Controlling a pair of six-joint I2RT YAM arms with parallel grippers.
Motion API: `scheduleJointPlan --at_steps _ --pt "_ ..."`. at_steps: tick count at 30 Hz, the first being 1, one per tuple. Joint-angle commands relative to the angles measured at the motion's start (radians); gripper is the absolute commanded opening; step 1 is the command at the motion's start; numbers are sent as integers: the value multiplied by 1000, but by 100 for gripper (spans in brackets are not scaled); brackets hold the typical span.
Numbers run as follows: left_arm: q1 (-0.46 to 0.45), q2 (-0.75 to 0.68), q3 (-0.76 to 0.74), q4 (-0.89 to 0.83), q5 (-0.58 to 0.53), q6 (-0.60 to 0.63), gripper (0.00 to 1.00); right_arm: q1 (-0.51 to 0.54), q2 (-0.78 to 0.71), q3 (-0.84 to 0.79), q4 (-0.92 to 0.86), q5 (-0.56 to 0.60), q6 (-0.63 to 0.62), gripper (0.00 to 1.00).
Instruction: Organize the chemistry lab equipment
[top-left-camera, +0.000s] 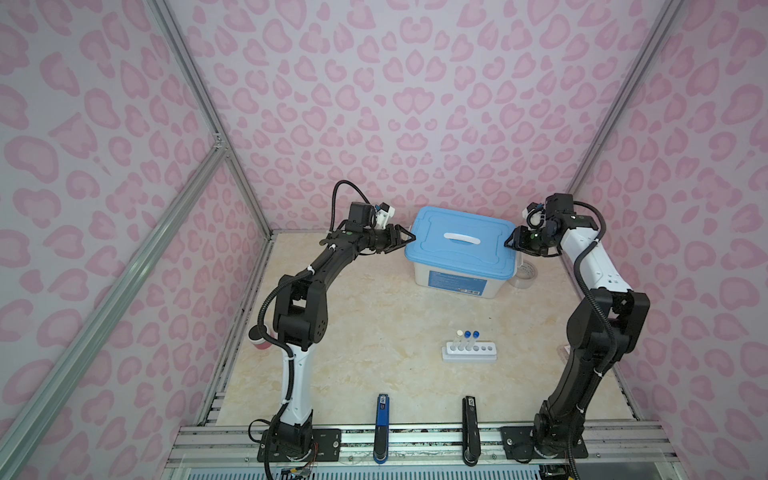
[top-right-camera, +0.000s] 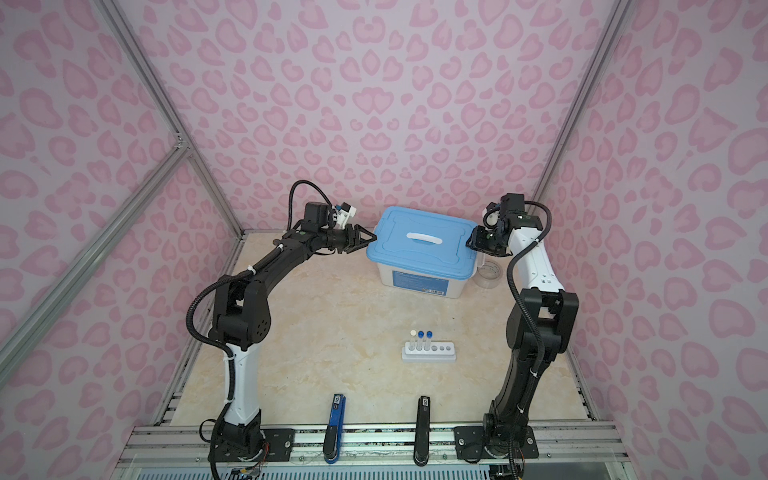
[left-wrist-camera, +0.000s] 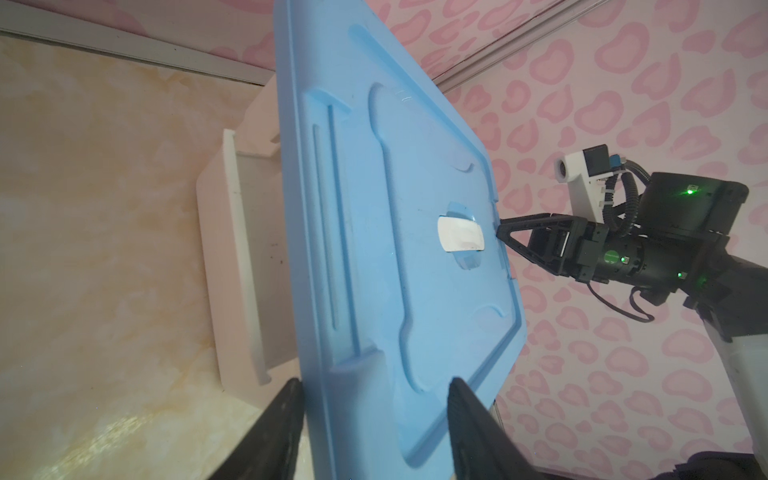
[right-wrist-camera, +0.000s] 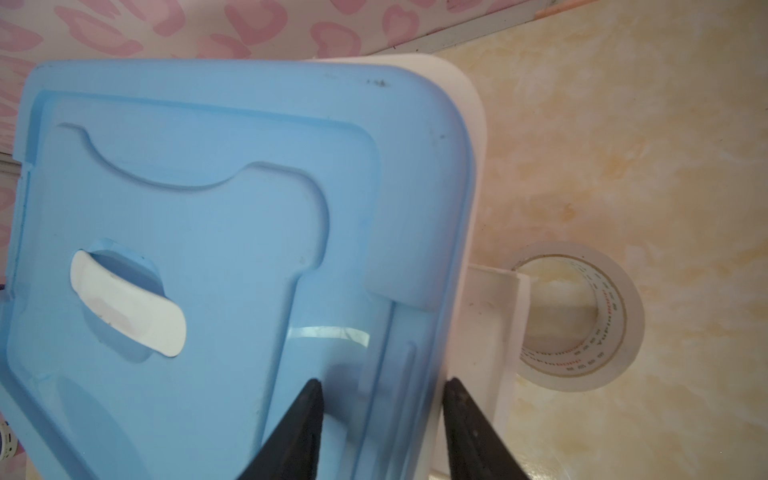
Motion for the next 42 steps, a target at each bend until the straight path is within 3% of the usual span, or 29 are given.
scheduleJointPlan --at_steps 1,12,30,42 --pt "-7 -58 -2 10 12 6 58 0 28 22 -54 18 -4 44" --pt "-17 -59 -5 5 10 7 58 -8 84 111 -93 4 -13 42" --pt "-18 -61 -17 1 7 16 57 -3 108 104 -87 -17 -19 42" --pt "-22 -113 -110 30 2 9 56 45 153 145 -94 -42 -29 41"
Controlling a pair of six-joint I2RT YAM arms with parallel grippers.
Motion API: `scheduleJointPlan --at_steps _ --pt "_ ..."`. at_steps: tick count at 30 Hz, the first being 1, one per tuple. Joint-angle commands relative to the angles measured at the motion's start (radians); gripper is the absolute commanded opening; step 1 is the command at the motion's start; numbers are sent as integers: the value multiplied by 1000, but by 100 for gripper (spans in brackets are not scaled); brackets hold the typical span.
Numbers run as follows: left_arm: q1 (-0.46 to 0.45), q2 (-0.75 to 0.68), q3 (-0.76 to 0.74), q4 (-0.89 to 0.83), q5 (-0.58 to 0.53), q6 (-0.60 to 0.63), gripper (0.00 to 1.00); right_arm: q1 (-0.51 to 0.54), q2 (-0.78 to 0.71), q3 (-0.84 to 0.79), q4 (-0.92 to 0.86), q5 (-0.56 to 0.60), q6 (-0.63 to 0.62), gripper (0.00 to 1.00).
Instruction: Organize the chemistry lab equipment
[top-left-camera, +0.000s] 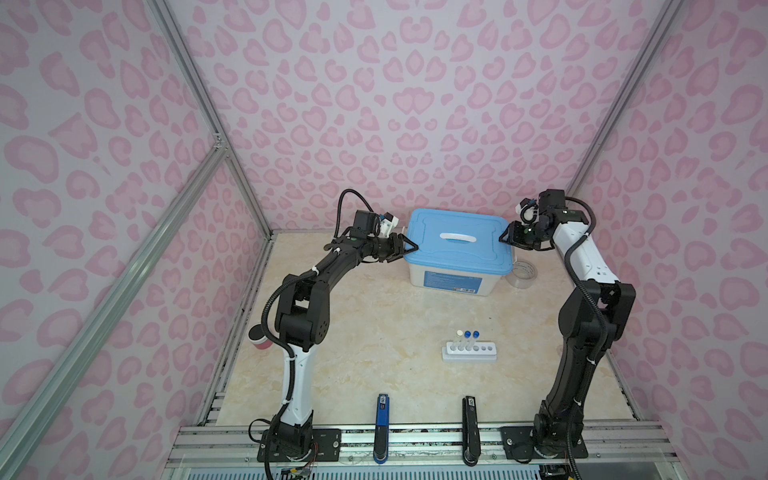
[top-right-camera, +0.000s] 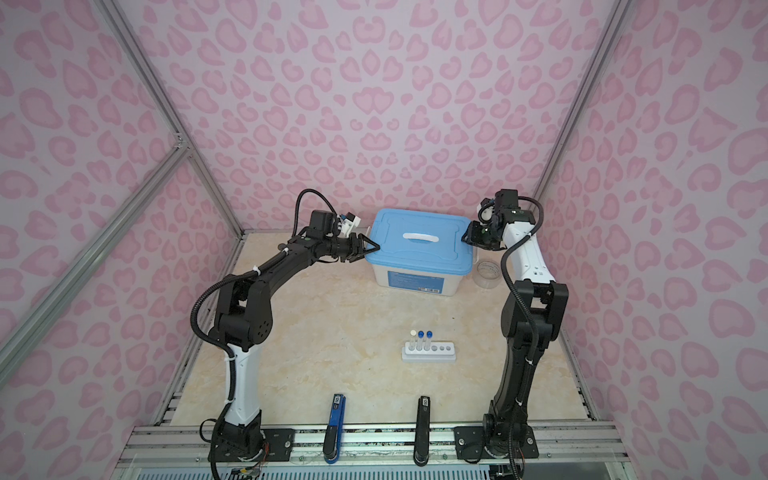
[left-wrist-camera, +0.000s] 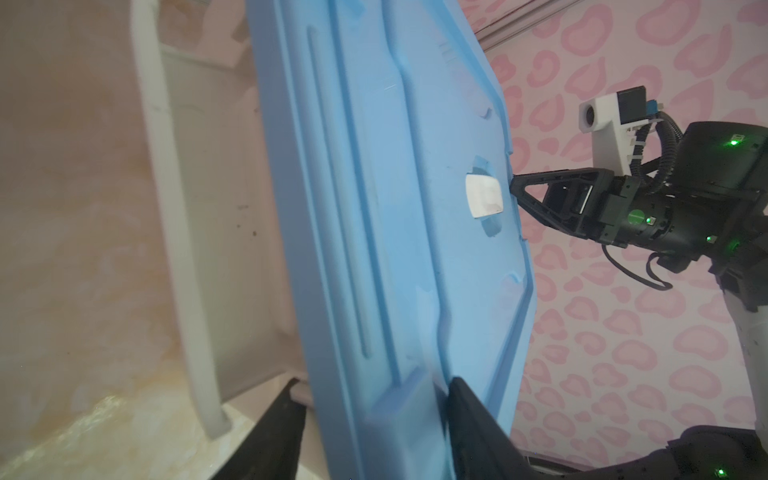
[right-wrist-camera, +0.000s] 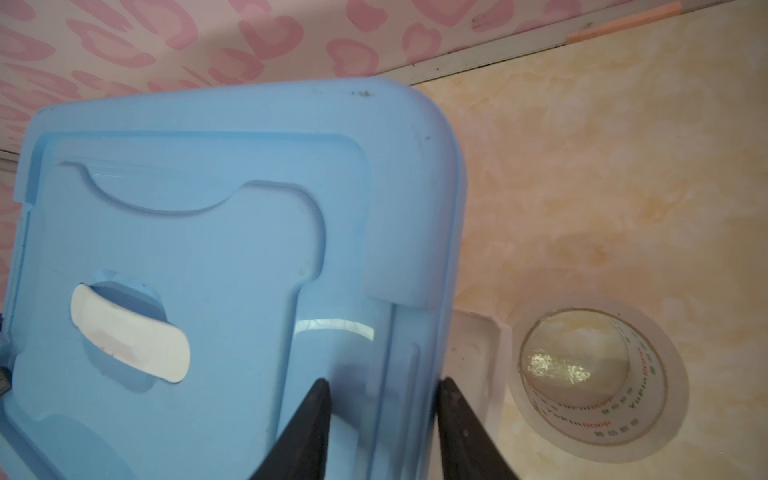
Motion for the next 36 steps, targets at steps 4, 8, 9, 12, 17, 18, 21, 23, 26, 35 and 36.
scheduleJointPlan --at_steps 4,8,9,12,17,18,21,23,26,35,36 --pt "-5 -127 -46 10 0 17 56 34 47 22 -85 -11 -33 40" --pt "-5 -156 -84 10 -6 20 55 46 56 32 -87 -18 -39 40" --pt "-5 -163 -95 11 -8 20 55 48 59 35 -87 -20 -42 40" --pt "-4 -183 -132 14 -14 22 55 56 71 55 -96 -21 -44 40" --pt "-4 -211 -203 26 -21 25 55 72 88 89 -116 -16 -51 40" --pt "-5 -216 -215 27 -23 24 55 74 91 92 -119 -16 -52 40" --pt "-4 -231 -243 32 -27 26 55 82 93 97 -124 -11 -54 40" --pt "-3 -241 -254 32 -32 30 55 87 93 96 -129 -9 -55 40" --pt "-4 -252 -259 28 -41 35 55 94 83 86 -130 2 -55 39" --pt "1 -253 -225 -40 -79 87 64 98 54 60 -133 20 -38 39" --pt "1 -252 -225 -45 -83 92 65 98 48 49 -128 21 -36 39"
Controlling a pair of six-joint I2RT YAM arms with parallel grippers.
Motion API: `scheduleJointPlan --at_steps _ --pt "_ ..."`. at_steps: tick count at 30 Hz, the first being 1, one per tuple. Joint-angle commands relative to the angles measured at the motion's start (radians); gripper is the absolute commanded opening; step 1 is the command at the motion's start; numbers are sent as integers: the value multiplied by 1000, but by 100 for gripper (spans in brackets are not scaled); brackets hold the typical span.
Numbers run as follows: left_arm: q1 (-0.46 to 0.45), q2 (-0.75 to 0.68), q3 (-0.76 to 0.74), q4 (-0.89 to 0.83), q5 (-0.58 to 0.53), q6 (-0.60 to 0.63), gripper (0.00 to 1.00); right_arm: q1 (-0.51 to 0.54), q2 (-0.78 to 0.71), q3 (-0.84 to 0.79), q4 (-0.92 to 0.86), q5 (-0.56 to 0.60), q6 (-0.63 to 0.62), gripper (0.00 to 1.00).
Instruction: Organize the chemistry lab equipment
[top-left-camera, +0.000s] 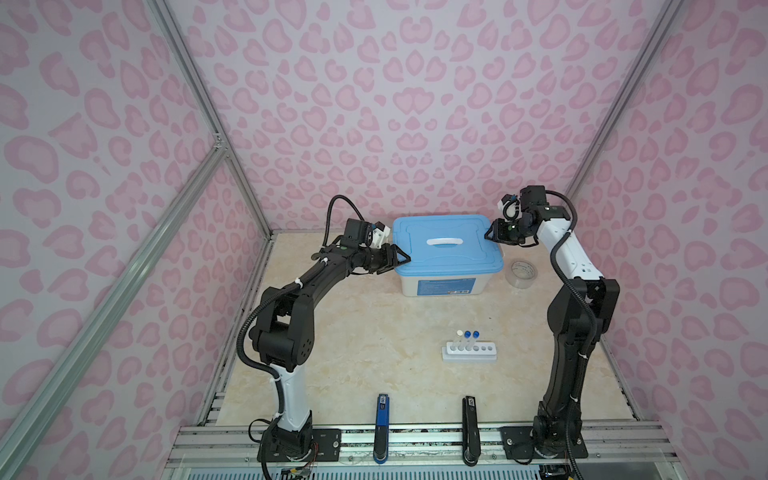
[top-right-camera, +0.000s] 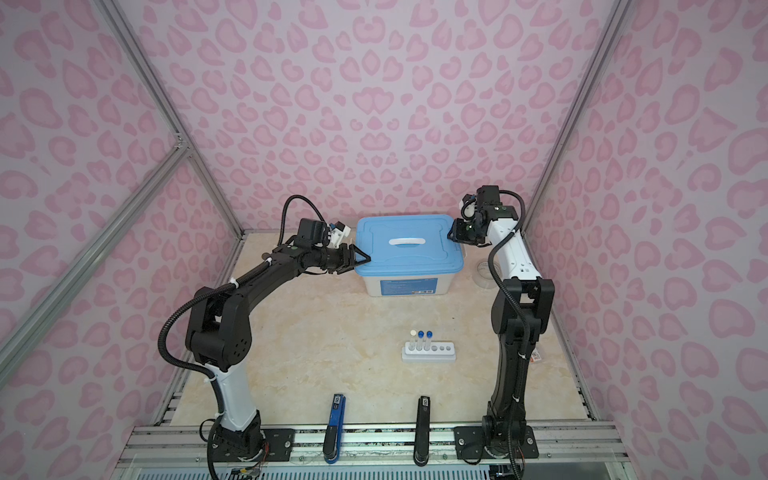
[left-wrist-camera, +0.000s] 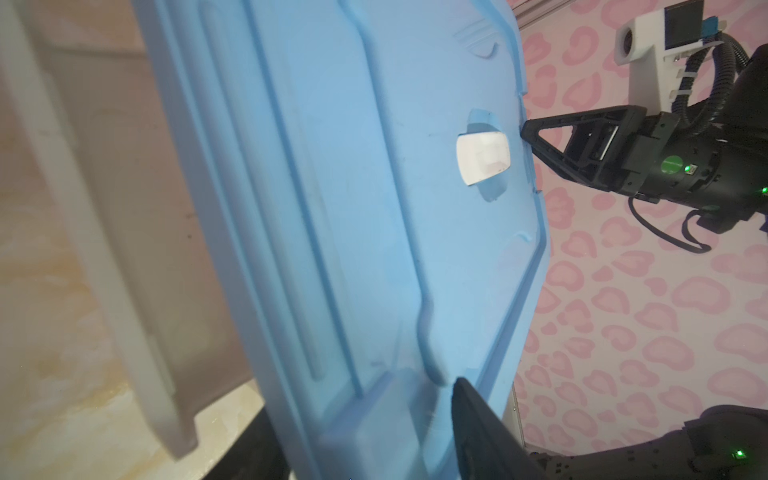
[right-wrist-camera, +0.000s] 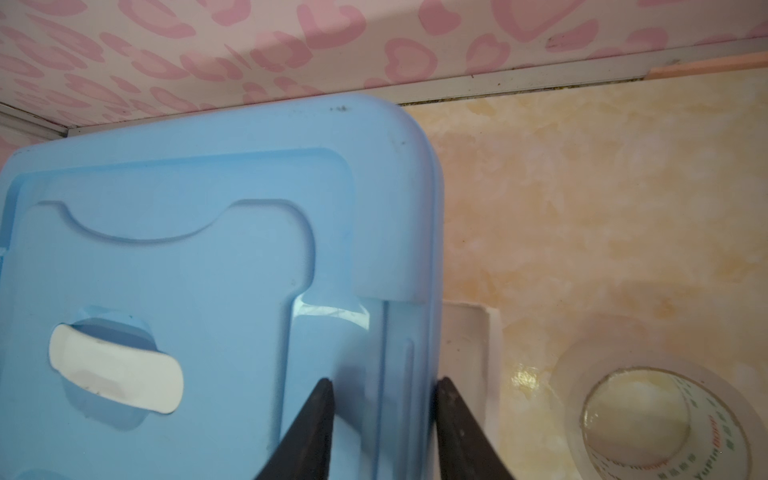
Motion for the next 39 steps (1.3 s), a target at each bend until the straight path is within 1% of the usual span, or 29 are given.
scheduleJointPlan --at_steps 1,8,14,22,25,28,32,35,39 --pt "2 -22 15 22 13 43 66 9 -5 -35 -112 5 -4 39" --pt "11 -40 15 -40 -47 88 74 11 -35 -74 -96 9 7 38" --pt "43 -89 53 -121 -93 142 81 11 -42 -75 -109 13 2 39" --pt "62 -147 88 -178 -145 176 84 11 -56 -63 -118 23 4 39" --pt "60 -176 139 -192 -158 184 84 10 -75 -70 -107 29 1 42" --pt "44 -199 196 -190 -166 191 84 5 -99 -90 -78 23 12 45" --pt "-15 -203 268 -187 -199 218 84 -1 -134 -115 -37 7 29 47" --pt "-66 -169 333 -208 -221 244 84 -4 -154 -119 -28 0 31 49" --pt "-117 -111 384 -218 -242 261 83 -14 -185 -133 -16 -14 33 51"
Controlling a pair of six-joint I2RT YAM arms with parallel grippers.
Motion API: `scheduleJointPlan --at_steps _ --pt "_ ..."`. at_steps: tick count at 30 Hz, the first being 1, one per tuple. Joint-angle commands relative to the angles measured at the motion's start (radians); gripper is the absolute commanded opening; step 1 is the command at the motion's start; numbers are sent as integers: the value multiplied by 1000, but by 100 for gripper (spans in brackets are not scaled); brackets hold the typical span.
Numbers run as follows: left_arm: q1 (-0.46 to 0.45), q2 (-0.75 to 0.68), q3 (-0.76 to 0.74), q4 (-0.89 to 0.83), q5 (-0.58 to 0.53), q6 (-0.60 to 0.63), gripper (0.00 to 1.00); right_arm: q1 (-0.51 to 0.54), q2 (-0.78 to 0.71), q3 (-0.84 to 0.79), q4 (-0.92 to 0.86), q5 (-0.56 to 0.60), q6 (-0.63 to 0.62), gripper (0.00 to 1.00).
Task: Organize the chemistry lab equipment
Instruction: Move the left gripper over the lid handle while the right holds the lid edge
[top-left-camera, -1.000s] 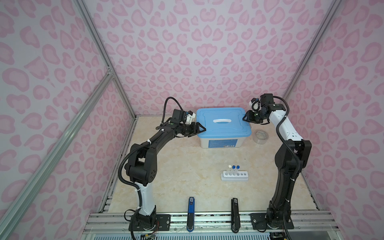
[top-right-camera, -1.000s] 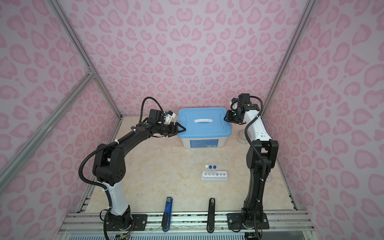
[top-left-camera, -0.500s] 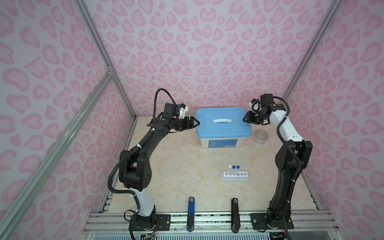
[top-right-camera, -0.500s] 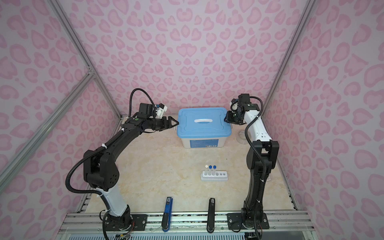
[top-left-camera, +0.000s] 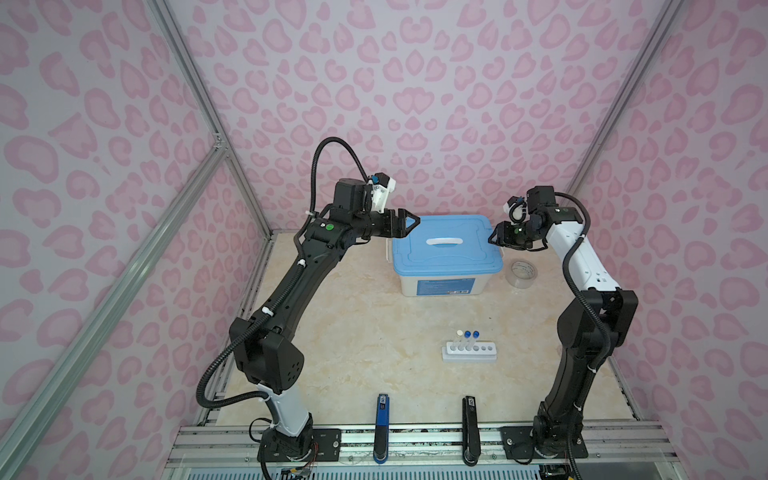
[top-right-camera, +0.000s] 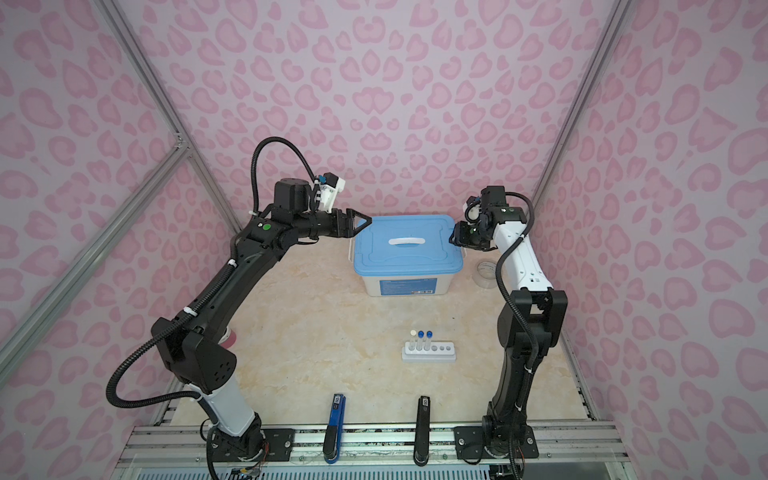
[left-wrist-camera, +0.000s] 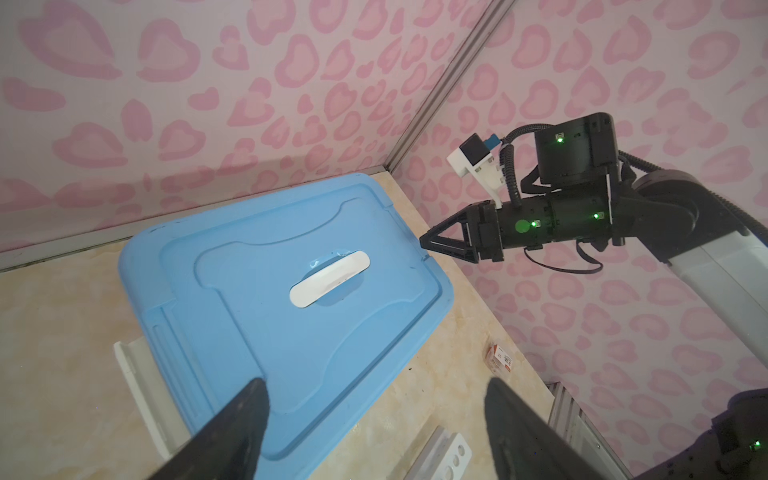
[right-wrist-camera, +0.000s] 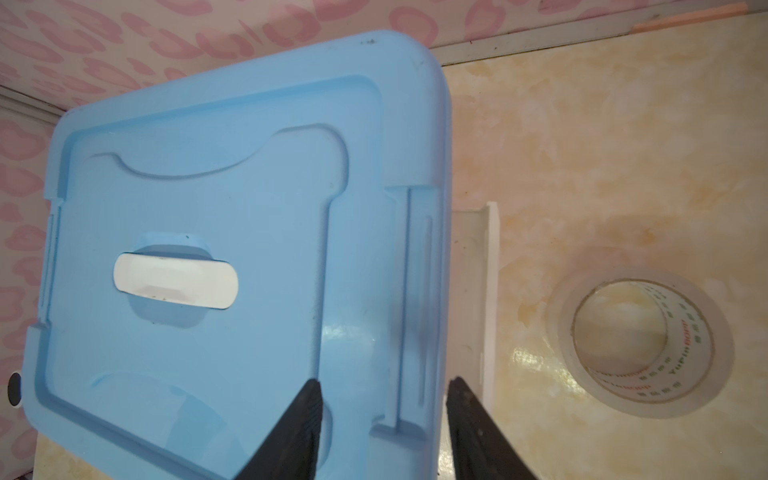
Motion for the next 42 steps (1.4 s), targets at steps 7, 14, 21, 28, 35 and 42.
scheduleJointPlan --at_steps 7,14,21,28,35,42 --pt "-89 168 102 -10 -66 55 81 -44 -128 -150 144 -111 35 57" --pt "-131 278 150 5 -79 42 79 -104 -262 -375 337 -182 113 65" --pt "-139 322 157 26 -62 35 78 -134 -279 -487 475 -270 160 83" --pt "-153 338 135 36 -50 30 76 -169 -219 -495 538 -333 188 83" --pt "-154 360 131 45 -44 25 76 -180 -157 -497 603 -395 217 87" --pt "-156 372 128 39 -39 20 75 -177 -88 -504 672 -428 254 87"
